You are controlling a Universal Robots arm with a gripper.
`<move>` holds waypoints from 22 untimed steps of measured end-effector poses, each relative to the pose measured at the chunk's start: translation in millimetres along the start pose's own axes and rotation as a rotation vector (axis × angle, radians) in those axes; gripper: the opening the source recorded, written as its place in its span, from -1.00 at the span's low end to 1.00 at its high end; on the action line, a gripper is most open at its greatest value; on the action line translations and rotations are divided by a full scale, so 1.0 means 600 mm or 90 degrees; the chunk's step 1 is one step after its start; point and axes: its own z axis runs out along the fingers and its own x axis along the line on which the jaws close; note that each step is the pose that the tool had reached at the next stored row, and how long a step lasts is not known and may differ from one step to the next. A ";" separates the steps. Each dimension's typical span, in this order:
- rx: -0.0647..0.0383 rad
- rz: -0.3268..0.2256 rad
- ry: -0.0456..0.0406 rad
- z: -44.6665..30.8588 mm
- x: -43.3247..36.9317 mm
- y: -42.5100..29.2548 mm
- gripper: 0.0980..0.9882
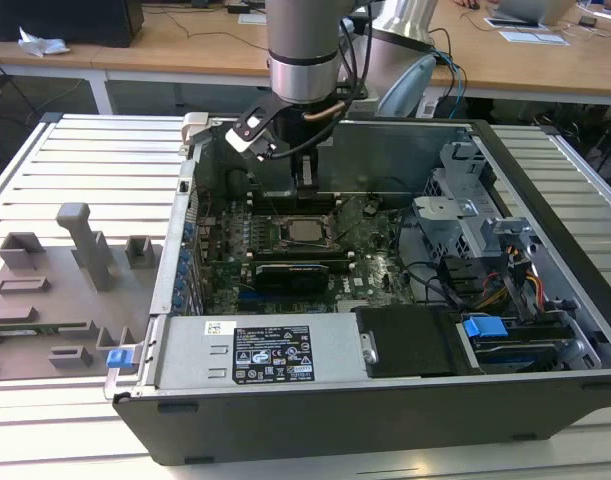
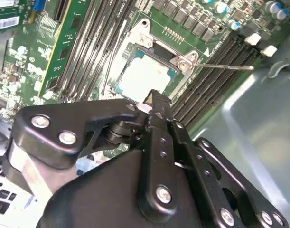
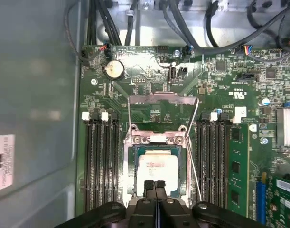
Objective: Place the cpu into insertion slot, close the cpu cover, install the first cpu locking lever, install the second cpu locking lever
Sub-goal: 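Place the cpu into insertion slot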
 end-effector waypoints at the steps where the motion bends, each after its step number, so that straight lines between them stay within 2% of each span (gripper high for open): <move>1: 0.000 0.000 0.0001 -0.005 0.000 0.000 -0.98; 7: 0.000 0.000 0.0000 -0.039 0.000 0.003 -0.98; 12: 0.000 0.000 0.0001 -0.055 0.000 0.005 -0.98; 13: 0.003 0.000 0.0001 -0.055 0.000 0.007 -0.98; 15: 0.019 0.000 0.0003 -0.055 0.000 0.014 -0.98; 16: 0.028 0.000 0.0005 -0.054 0.000 0.019 -0.98; 17: 0.042 0.000 0.0007 -0.054 0.000 0.025 -0.98; 18: 0.045 0.000 0.0008 -0.054 0.000 0.027 -0.98; 21: 0.047 0.000 0.0006 -0.055 0.000 0.032 -0.98; 22: 0.047 0.000 0.0007 -0.059 0.000 0.033 -0.98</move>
